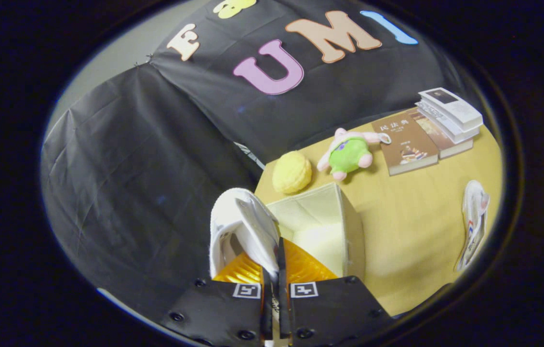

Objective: Open the storage box then place both shoes into the box .Put the left shoe in first, then the right shoe, with the right side of both shoes facing outward in a uniform manner.

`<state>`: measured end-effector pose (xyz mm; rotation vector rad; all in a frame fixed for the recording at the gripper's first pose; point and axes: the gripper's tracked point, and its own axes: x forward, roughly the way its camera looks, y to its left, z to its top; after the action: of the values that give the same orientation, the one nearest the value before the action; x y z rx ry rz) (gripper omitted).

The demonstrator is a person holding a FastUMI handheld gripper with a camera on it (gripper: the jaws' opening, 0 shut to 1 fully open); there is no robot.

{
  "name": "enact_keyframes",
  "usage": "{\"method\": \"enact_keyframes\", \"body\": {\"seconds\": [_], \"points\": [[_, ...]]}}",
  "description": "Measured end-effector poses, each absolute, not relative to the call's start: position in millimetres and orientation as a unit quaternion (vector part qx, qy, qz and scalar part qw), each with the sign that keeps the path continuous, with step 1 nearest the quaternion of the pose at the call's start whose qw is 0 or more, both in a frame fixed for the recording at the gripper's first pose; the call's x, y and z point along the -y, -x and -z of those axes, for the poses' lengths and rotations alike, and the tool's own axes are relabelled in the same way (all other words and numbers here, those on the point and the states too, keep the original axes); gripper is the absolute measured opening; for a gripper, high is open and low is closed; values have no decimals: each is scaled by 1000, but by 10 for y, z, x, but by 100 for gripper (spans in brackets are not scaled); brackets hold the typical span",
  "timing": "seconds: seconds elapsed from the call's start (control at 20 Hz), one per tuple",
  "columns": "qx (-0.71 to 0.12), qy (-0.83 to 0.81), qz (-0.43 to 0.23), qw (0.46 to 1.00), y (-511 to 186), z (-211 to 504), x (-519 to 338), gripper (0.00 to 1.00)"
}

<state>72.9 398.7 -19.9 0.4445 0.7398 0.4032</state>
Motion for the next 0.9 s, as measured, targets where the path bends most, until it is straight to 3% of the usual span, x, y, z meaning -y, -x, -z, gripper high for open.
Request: {"method": "enact_keyframes", "body": {"seconds": [0.3,0.9], "points": [[-399,-188,-98,892,-970,704,-4116,9],[-501,-134,6,855,-825,1611,-4343,9]]}}
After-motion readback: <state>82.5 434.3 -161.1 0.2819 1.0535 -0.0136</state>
